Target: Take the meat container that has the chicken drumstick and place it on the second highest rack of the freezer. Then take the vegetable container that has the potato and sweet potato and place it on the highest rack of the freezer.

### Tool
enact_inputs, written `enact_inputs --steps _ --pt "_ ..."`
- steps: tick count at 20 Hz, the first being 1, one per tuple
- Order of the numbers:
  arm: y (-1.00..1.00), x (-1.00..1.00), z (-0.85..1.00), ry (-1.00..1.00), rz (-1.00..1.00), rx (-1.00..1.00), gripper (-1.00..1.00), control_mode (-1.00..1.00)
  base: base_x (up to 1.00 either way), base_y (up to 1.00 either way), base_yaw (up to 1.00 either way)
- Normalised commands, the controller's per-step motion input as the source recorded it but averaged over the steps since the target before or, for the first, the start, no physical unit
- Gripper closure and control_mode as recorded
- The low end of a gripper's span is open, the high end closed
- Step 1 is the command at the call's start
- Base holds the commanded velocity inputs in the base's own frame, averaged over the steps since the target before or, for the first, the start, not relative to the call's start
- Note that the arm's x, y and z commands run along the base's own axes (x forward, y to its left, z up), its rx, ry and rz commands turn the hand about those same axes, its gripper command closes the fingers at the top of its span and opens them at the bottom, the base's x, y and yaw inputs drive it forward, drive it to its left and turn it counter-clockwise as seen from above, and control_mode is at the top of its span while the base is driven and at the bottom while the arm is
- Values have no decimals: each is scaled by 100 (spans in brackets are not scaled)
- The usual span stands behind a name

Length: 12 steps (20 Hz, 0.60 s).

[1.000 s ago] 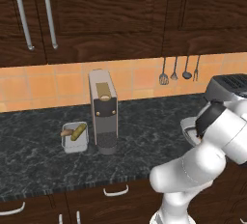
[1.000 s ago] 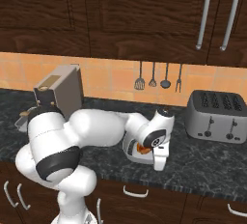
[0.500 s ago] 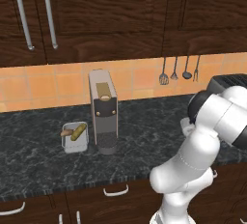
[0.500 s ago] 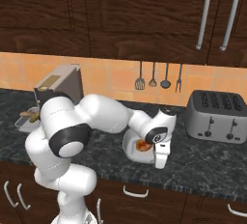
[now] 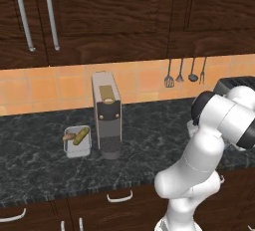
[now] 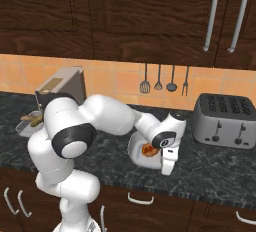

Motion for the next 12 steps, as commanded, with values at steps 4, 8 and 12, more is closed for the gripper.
enact_inputs --steps 4,8,12 --pt "7 0 -1 0 -8 0 100 -100 0 0 0" --pt "2 -12 17 0 -4 -1 100 -100 0 0 0" --pt "24 -39 64 -17 0 -7 100 -100 0 0 0"
